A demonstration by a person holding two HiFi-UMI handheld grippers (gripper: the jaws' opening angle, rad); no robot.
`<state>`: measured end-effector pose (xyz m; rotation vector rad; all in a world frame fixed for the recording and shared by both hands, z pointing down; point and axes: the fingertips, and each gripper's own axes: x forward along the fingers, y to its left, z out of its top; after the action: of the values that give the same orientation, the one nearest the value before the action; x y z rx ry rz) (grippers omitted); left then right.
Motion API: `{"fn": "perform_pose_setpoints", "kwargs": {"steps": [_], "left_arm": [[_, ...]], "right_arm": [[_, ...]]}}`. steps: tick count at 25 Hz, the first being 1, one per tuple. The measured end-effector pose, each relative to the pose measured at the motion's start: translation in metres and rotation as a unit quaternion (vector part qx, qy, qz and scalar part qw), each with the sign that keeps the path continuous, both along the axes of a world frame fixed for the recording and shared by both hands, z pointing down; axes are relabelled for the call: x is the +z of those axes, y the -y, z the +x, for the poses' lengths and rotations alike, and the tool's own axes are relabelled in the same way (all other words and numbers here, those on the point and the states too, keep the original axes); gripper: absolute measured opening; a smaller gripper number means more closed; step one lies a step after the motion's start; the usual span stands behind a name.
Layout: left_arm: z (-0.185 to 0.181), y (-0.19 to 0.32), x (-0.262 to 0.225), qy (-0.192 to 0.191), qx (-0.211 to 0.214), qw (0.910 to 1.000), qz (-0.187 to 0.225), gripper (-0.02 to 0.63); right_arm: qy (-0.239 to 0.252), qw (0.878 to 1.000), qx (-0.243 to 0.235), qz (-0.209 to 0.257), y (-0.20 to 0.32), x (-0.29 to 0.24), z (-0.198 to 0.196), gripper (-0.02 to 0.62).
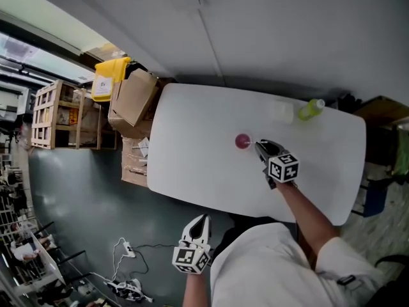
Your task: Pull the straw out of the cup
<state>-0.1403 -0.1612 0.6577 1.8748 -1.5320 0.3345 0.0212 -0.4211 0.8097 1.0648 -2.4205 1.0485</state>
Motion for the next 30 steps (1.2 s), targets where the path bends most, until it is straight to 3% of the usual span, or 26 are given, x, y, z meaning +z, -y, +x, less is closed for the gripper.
{"fn": "perform_pose_setpoints", "kwargs": {"steps": [2,5,11,18,30], "left_arm": [[-0.002,0.001,0.0,0.0,-0.002,1.0,-0.001,0.002],[-0.005,0.002,0.001,0.001,-0.006,1.0,-0.001,0.002],[-0.009,-0.006,0.002,-0.002,-0.016,0.9999,0.002,0.002],[-0.018,-0.011,0.001,-0.011,-0.016,0.9996,0.021,0.002],[-0.069,-0.052,-0.01,-0.02,0.021,0.9977,0.062,0.002]], "right_arm": [[-0.003,1.0,0.006,0.002,0.001,-0.001,0.001,0.073],[-0.004,1.0,0.013,0.006,0.003,-0.002,-0.001,0.052],[0.004,1.0,0.012,0.026,0.007,-0.017,-0.008,0.051],[-0.022,0.998,0.008,0.061,0.003,-0.042,-0.005,0.051],[-0.051,0.991,0.045,0.116,-0.059,-0.113,0.008,0.051]]}}
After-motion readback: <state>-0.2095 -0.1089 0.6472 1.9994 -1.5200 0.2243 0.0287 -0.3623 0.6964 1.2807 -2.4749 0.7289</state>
